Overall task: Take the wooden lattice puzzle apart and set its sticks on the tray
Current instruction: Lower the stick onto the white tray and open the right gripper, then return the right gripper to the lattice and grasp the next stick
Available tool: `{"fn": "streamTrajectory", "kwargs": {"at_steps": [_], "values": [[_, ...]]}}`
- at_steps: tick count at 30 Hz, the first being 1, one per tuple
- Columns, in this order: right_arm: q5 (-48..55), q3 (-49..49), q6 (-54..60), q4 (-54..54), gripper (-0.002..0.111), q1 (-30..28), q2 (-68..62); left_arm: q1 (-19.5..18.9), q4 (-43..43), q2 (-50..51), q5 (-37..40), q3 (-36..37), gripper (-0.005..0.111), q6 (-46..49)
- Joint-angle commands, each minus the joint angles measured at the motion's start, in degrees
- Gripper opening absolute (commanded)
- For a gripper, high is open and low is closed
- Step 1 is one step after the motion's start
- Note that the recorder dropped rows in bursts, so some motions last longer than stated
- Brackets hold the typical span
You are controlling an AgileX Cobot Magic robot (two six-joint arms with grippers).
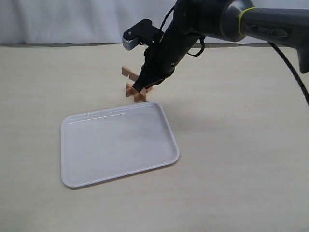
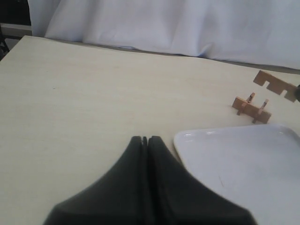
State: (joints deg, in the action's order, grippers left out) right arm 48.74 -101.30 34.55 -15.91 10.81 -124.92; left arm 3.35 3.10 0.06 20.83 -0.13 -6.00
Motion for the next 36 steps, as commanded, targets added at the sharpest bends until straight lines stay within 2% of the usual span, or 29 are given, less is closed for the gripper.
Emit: {"fn": "streamTrajectory", "kwargs": {"at_steps": [1, 6, 10, 13, 17, 22, 25, 30, 36], "values": [[3.38, 7.12, 5.45, -7.8, 0.004, 2.23, 2.76, 0.06, 0.36, -0.06, -0.55, 0.13, 0.0, -0.15], [3.57, 10.99, 5.75, -7.17, 0.004, 12.51, 2.98, 0.06, 0.36, -0.06, -0.55, 0.13, 0.0, -0.15], [3.3, 11.51, 1.76, -2.03, 0.005, 17.2, 2.63, 0.06, 0.36, -0.06, -0.55, 0.13, 0.0, -0.15], [2.9, 11.51, -3.85, 2.19, 0.011, 17.27, 2.63, 0.06, 0.36, -0.06, -0.55, 0.13, 0.0, -0.15], [2.76, 11.51, -10.4, 9.59, 0.028, 17.2, 2.63, 0.06, 0.36, -0.06, -0.55, 0.13, 0.0, -0.15], [3.46, 9.57, -10.53, 9.8, 0.049, 17.2, 3.15, 0.06, 0.36, -0.06, -0.55, 0.13, 0.0, -0.15], [3.44, 6.85, -10.41, 11.19, 0.049, 17.2, 4.43, 0.06, 0.36, -0.06, -0.55, 0.13, 0.0, -0.15], [0.73, 1.56, -16.43, 18.96, 0.049, 17.02, 5.86, 0.06, 0.36, -0.06, -0.55, 0.13, 0.0, -0.15], [-2.62, -2.08, -20.18, 20.2, 0.049, 12.24, 2.67, 0.06, 0.36, -0.06, -0.55, 0.13, 0.0, -0.15]]}}
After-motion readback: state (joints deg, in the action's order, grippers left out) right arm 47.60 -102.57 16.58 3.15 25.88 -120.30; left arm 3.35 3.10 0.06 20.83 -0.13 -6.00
